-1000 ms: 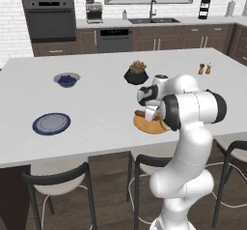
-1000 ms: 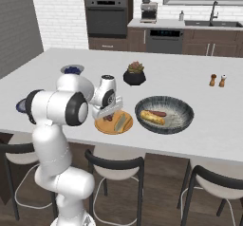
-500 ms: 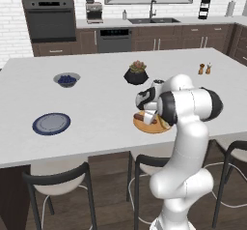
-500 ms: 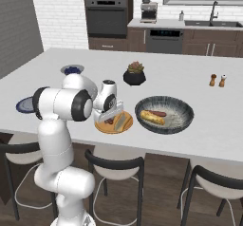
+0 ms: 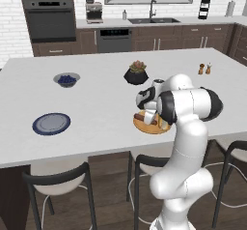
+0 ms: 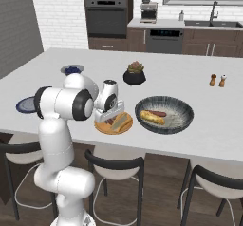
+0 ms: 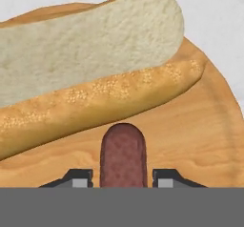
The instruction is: Place one bun and one sausage from the bowl on each plate.
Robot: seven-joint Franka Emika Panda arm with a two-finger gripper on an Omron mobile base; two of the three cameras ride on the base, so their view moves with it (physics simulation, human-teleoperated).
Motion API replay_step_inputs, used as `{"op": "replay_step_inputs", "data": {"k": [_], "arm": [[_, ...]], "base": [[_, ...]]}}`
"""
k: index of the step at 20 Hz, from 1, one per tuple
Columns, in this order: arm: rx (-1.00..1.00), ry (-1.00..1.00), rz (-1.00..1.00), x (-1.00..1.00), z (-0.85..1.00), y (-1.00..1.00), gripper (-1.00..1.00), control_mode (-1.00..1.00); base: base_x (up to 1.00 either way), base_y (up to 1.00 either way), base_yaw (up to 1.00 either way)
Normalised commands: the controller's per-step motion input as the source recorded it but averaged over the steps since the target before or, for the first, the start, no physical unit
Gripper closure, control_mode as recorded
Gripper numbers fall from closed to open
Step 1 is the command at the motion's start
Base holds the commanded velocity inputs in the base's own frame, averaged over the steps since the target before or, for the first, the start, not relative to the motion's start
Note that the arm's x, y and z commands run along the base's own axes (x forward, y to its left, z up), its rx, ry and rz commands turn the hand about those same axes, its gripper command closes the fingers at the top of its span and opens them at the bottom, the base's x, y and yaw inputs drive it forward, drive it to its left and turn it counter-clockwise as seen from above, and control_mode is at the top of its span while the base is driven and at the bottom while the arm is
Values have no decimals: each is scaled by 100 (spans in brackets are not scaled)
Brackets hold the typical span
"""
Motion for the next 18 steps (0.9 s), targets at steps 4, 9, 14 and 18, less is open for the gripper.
{"op": "replay_step_inputs", "data": {"k": [4,9,14,18], "arm": [[0,-3,0,0,8,0,-100,-100],[-1,-9,10,-7,63,-9,-100,-100],[-3,-17,45,-25,60,-33,-100,-100],[-14,-13,56,-31,48,-34,-100,-100]], "base": [[0,0,0],[0,0,0],[0,0,0],[0,0,0]]}}
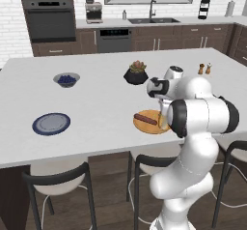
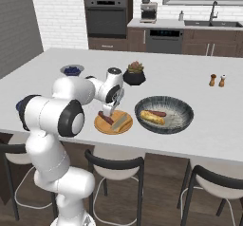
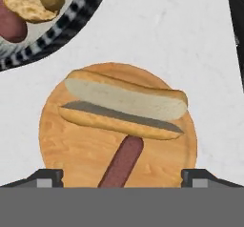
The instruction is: Place one bun and one sausage from the bowl on each plate.
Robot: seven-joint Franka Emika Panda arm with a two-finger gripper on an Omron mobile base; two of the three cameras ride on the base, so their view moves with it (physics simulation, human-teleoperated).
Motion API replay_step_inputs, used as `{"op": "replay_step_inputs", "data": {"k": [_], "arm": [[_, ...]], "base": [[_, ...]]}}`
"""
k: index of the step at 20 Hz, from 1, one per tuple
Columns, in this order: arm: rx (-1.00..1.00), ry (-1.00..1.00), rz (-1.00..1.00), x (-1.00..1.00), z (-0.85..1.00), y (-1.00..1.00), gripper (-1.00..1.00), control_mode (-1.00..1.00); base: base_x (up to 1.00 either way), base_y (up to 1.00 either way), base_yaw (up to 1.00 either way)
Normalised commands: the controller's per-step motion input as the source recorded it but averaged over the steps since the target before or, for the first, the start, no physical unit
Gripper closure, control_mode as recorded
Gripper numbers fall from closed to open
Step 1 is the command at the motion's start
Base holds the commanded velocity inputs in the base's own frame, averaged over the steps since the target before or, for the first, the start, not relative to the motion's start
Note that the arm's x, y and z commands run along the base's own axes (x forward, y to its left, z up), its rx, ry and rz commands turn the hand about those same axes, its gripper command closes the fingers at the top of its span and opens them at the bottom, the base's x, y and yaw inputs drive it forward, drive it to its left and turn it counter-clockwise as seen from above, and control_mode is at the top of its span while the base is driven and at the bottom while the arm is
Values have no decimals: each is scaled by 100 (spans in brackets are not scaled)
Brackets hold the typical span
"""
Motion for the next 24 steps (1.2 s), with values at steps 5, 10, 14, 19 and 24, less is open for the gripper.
{"op": "replay_step_inputs", "data": {"k": [5,10,14,19,24], "arm": [[-17,-7,58,-18,39,-37,-100,-100],[-7,-4,34,-3,58,-41,-100,-100],[-2,-5,-1,0,30,-65,-100,-100],[0,0,-15,-5,13,-31,-100,-100],[0,0,-27,-1,0,-25,-100,-100]], "base": [[0,0,0],[0,0,0],[0,0,0],[0,0,0],[0,0,0]]}}
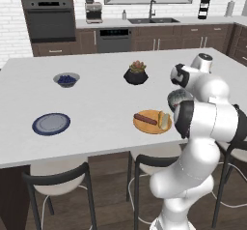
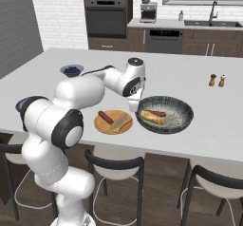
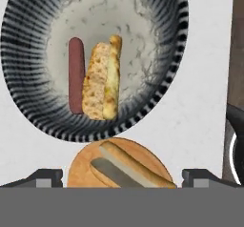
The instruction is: Place one bun and one sausage from the bowl on each plate.
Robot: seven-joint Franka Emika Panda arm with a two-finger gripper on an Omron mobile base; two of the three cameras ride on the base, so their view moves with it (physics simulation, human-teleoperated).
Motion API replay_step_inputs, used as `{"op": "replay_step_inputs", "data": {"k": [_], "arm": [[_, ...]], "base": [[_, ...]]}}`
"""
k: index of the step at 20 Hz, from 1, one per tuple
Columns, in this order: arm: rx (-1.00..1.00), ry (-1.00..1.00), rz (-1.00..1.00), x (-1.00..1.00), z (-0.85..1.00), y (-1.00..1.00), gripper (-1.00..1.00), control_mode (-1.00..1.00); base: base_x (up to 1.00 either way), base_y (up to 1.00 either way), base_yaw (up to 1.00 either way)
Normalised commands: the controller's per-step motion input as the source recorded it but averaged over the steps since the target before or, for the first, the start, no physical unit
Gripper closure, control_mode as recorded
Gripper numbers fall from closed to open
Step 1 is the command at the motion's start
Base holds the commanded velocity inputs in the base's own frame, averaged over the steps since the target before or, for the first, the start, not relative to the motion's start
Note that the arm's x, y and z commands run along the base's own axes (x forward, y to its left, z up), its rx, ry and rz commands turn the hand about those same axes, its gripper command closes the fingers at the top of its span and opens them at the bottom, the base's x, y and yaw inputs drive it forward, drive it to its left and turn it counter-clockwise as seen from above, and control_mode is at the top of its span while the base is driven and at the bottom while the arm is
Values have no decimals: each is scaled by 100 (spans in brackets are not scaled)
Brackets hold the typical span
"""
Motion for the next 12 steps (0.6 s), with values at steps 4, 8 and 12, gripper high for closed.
{"op": "replay_step_inputs", "data": {"k": [4,8,12], "arm": [[1,0,-34,0,-1,-41,-100,-100],[2,-3,-12,1,-16,-51,-100,-100],[5,-3,0,6,-31,-32,-100,-100]], "base": [[0,0,0],[0,0,0],[0,0,0]]}}
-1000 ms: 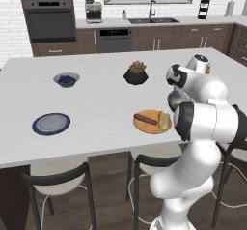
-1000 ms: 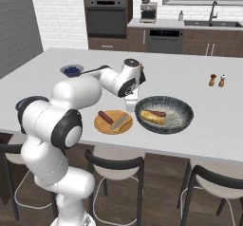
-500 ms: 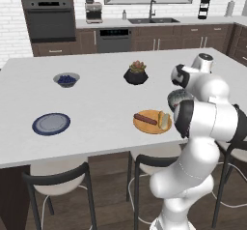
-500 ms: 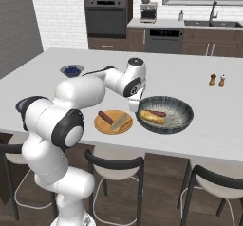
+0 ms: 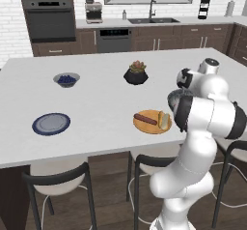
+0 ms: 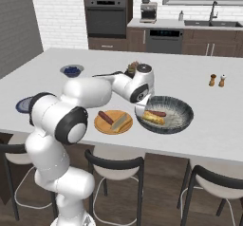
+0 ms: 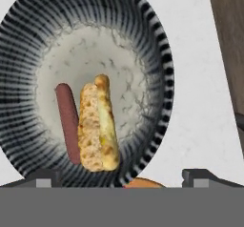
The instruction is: Place one bun and one sausage from the bowl on each plate.
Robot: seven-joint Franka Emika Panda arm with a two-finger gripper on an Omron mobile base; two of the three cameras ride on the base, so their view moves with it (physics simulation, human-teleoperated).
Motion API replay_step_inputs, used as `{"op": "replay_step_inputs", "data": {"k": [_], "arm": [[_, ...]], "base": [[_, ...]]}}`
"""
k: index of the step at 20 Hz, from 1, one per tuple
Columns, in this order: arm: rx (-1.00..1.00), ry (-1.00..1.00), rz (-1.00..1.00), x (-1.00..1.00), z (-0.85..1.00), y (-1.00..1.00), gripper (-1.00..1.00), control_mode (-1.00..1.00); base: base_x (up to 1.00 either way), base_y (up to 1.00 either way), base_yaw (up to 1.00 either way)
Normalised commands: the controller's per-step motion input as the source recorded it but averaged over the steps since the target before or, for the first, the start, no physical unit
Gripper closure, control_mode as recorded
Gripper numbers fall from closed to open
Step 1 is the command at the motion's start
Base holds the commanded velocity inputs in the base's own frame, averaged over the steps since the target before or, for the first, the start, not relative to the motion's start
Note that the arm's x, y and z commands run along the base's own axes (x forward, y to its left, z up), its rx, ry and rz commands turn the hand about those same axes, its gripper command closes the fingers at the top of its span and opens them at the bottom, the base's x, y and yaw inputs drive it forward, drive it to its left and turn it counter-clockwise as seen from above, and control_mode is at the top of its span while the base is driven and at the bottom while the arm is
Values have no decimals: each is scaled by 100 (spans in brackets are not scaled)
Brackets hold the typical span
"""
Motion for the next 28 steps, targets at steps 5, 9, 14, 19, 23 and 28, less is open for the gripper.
{"op": "replay_step_inputs", "data": {"k": [5,9,14,19,23,28], "arm": [[1,-1,0,8,-16,-12,-100,-100],[0,0,0,0,-1,-1,-100,-100],[0,0,0,5,-10,-1,-100,-100],[2,0,0,18,-9,-7,-100,-100],[0,0,0,24,-15,0,-100,-100],[5,0,0,13,-33,-5,-100,-100]], "base": [[0,0,0],[0,0,0],[0,0,0],[0,0,0],[0,0,0],[0,0,0]]}}
